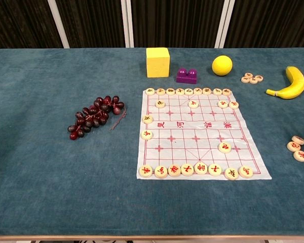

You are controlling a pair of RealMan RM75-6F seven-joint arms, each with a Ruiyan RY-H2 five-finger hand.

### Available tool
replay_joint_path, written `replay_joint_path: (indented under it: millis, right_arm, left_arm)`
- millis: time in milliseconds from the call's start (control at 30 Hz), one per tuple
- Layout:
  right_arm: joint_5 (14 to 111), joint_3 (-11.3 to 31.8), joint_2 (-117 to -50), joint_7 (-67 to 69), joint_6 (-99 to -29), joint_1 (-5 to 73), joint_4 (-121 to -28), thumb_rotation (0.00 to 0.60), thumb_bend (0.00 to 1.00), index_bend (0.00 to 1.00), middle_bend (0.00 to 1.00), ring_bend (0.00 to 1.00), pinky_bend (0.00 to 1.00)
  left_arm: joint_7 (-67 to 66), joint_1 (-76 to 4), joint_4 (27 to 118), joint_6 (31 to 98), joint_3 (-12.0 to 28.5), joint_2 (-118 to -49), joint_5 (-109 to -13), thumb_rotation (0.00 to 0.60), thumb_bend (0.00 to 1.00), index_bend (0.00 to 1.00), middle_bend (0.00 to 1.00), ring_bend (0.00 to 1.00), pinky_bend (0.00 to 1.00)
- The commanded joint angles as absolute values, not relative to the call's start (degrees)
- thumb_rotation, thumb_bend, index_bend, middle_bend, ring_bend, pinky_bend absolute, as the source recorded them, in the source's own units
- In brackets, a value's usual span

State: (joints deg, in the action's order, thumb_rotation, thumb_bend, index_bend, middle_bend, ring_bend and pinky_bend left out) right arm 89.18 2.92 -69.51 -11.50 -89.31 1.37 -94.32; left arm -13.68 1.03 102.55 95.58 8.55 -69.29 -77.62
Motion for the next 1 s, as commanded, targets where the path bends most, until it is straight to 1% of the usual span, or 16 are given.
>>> replay_joint_path:
  millis: [33,833,1000]
  right_arm:
    - [89.16,2.89,-69.55,-11.54,-89.28,1.37,-94.33,0.600,0.37,0.07,0.00,0.00,0.02]
    - [89.33,2.47,-69.23,-10.31,-88.55,1.55,-94.62,0.600,0.37,0.07,0.00,0.00,0.02]
    - [89.22,2.17,-68.43,-6.73,-86.52,2.39,-95.62,0.600,0.37,0.07,0.00,0.00,0.02]
  left_arm:
    - [-13.64,1.05,102.58,95.61,8.55,-69.26,-77.63,0.600,0.03,0.02,0.00,0.00,0.04]
    - [-12.80,1.41,102.95,96.12,8.52,-68.81,-78.12,0.600,0.03,0.02,0.00,0.00,0.04]
    - [-12.86,1.24,102.82,95.87,8.50,-68.91,-78.22,0.600,0.03,0.02,0.00,0.00,0.04]
